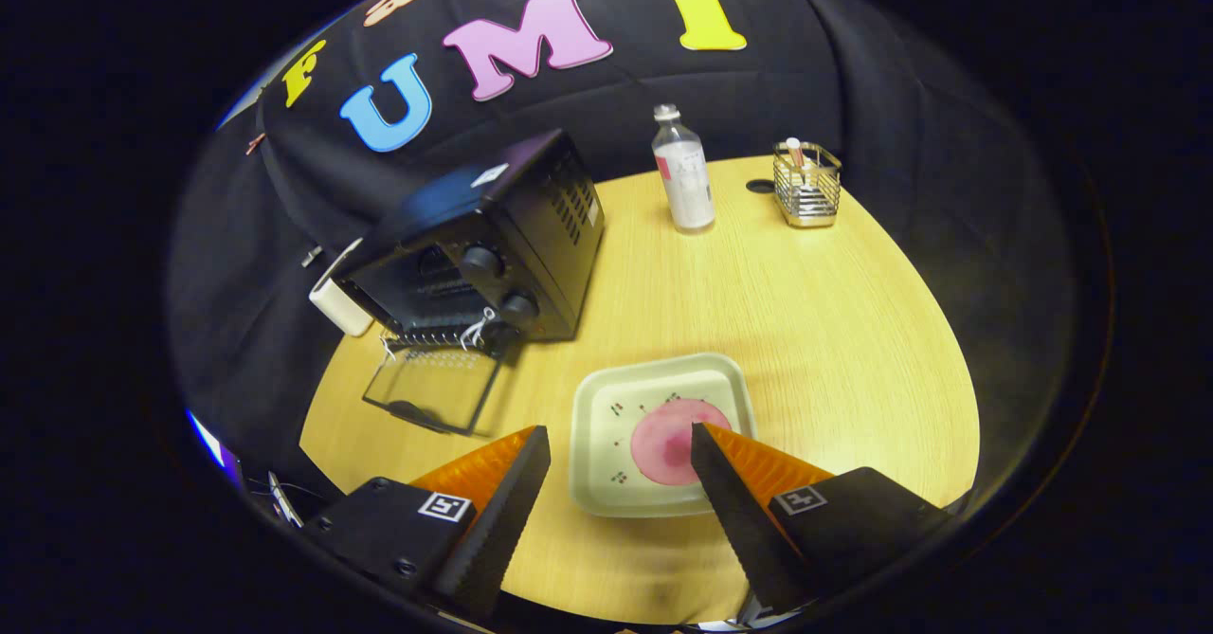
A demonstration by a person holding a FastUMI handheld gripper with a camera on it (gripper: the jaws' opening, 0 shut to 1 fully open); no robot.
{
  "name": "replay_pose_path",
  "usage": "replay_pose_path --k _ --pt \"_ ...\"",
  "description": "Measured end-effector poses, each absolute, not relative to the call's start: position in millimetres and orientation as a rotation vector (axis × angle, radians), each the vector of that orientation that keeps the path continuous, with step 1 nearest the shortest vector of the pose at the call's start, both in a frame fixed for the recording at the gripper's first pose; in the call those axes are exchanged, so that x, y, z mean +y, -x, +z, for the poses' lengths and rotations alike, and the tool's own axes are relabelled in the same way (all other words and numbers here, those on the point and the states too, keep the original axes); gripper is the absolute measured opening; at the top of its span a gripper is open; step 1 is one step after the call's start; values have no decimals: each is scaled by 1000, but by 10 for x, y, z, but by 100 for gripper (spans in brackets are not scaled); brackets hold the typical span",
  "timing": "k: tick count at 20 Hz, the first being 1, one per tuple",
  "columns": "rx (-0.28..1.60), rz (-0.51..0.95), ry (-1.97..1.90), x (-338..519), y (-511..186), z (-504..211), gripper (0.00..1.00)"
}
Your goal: Open the toaster oven, put the food inside, and close the toaster oven door.
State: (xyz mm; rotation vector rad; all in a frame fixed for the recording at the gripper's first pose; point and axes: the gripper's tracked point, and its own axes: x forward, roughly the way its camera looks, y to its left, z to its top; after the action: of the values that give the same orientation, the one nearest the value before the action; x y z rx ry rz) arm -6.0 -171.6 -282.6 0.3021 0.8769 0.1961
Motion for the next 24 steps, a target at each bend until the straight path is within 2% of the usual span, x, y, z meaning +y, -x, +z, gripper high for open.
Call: replay_pose_path --k 4,8,13,20,23,24 --pt "926 224 -320 -1746 103 -2982 100" --pt "933 157 -298 -2096 -19 -3190 100" --pt "1028 152 -323 -2257 -46 -3612 100" --pt "1044 283 -329 -1968 -72 -3665 99" --pt "1059 310 -260 -1903 -45 -3709 92" --pt "1057 311 -237 -1872 -45 -3727 76"
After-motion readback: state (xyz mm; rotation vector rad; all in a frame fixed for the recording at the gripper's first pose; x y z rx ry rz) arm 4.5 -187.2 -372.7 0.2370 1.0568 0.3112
